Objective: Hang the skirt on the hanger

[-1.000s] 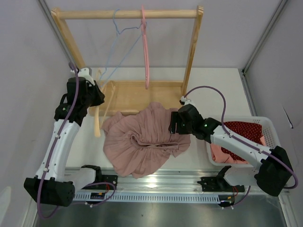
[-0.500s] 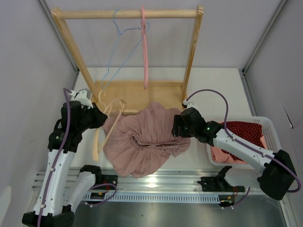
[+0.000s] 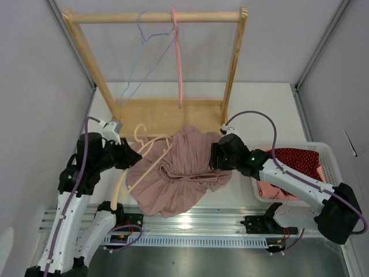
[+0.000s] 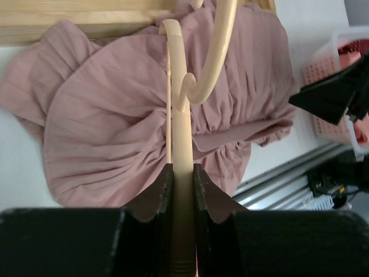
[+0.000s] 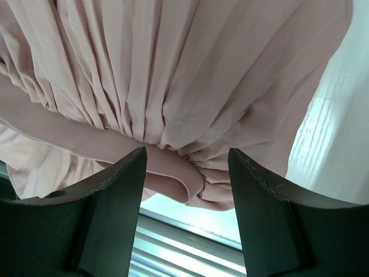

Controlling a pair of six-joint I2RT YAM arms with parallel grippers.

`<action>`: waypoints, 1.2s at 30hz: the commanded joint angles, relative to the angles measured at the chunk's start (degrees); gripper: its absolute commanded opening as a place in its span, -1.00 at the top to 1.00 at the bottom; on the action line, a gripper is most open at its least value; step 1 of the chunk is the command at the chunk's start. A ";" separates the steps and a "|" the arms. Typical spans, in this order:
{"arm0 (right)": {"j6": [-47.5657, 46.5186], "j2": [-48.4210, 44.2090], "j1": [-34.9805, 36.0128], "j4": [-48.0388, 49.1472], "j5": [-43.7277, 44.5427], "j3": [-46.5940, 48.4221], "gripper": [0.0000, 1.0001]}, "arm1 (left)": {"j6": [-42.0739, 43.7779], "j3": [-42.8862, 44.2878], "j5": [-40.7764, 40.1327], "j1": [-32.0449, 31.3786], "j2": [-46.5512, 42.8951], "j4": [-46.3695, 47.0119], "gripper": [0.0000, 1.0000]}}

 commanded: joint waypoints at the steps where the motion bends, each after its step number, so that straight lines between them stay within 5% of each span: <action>1: 0.96 -1.17 1.48 -0.34 1.38 0.00 -0.28 | 1.75 0.20 5.09 -2.57 -1.41 0.23 1.00; 17: 3.77 -4.33 4.91 -5.96 4.28 -0.44 -0.16 | 4.30 4.77 6.68 -7.15 -2.82 0.93 1.00; 25: 5.44 -4.07 8.42 -6.93 5.68 -0.35 -0.16 | 1.31 7.14 -7.28 -7.15 -2.47 2.17 1.00; 36: 7.02 -3.54 10.01 -8.42 5.77 -1.93 -0.10 | 2.45 10.48 -2.91 -7.15 -2.91 4.36 1.00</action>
